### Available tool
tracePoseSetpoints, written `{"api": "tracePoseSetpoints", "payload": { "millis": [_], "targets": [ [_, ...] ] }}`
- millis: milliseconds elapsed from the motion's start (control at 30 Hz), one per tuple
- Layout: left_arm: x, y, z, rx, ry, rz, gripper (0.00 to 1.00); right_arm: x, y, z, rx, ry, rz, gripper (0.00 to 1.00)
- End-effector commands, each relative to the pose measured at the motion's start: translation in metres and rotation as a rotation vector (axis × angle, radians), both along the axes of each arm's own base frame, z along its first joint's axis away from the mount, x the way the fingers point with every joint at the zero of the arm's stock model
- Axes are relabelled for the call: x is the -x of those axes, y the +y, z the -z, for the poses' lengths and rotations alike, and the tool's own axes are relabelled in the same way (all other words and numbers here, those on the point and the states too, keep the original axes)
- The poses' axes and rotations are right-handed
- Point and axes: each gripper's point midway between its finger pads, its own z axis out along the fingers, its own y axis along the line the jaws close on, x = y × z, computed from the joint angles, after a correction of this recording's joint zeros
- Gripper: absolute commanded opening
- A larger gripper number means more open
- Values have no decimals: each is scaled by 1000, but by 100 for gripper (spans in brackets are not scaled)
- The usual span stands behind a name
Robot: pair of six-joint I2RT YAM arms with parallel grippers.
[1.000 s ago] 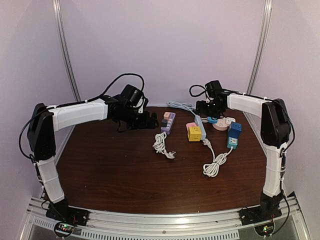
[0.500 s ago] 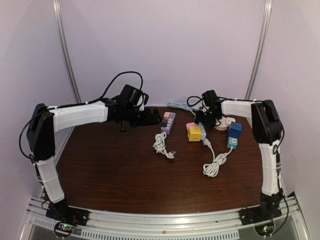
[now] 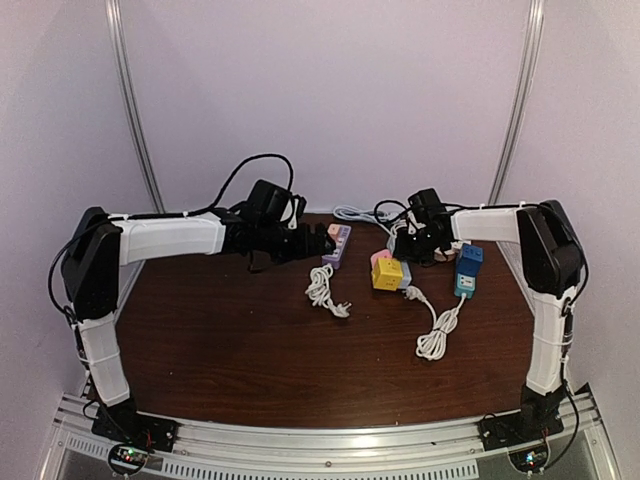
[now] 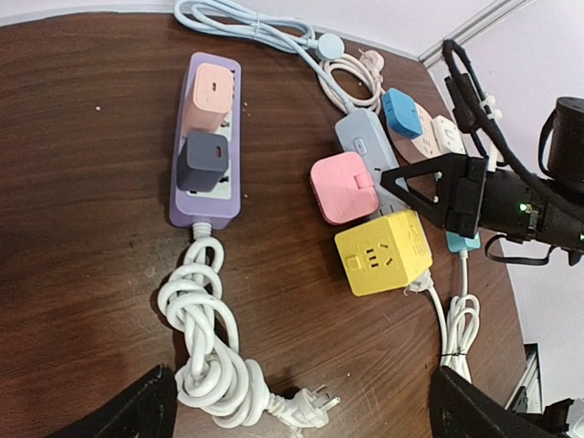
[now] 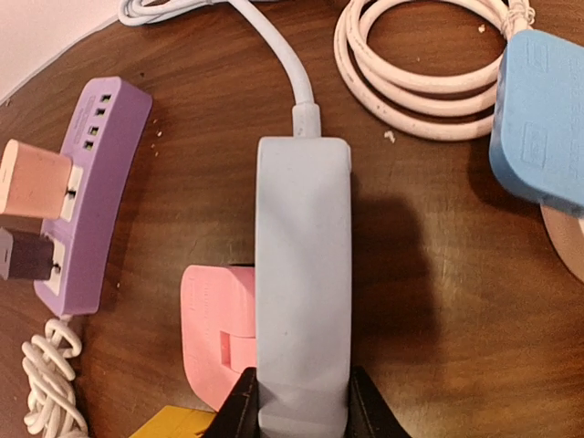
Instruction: Pull the plug off the socket
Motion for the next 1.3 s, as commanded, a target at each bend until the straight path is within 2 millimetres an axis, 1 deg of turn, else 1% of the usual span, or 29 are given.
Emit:
{"api": "tracePoseSetpoints", "payload": {
  "millis": [0,133,300,400,500,633,767,933,1033,1067,1167,1267],
  "targets": [
    [5,-18,9,71,32,36,98,15,18,-44,-123,-87,-58,16],
    [11,-26,16,84,59,58,98,36,25,-56,-177,-120,-105,12],
    [20,-37,25,121,98,91,97,62,40,-80,-329,-177,-200,10],
    [25,-42,25,169,117,112,97,76,53,-94,-432,-191,-269,9],
    [29,-47,14,240,104,135,97,91,64,-111,-536,-196,-328,8],
    [32,-46,-1,342,113,143,97,102,74,-135,-643,-187,-372,8],
    [33,-42,-22,511,132,142,97,109,82,-162,-762,-180,-407,8],
    [35,-40,-59,734,117,160,96,113,90,-191,-882,-184,-434,8],
    [36,-40,-75,835,117,170,96,113,92,-207,-945,-196,-440,8],
    [36,-40,-79,869,120,172,95,113,93,-210,-970,-193,-439,8],
    [35,-40,-83,945,145,171,92,115,93,-222,-1042,-191,-439,7],
    [32,-41,-84,976,160,165,88,117,93,-224,-1076,-186,-428,7]
  ]
}}
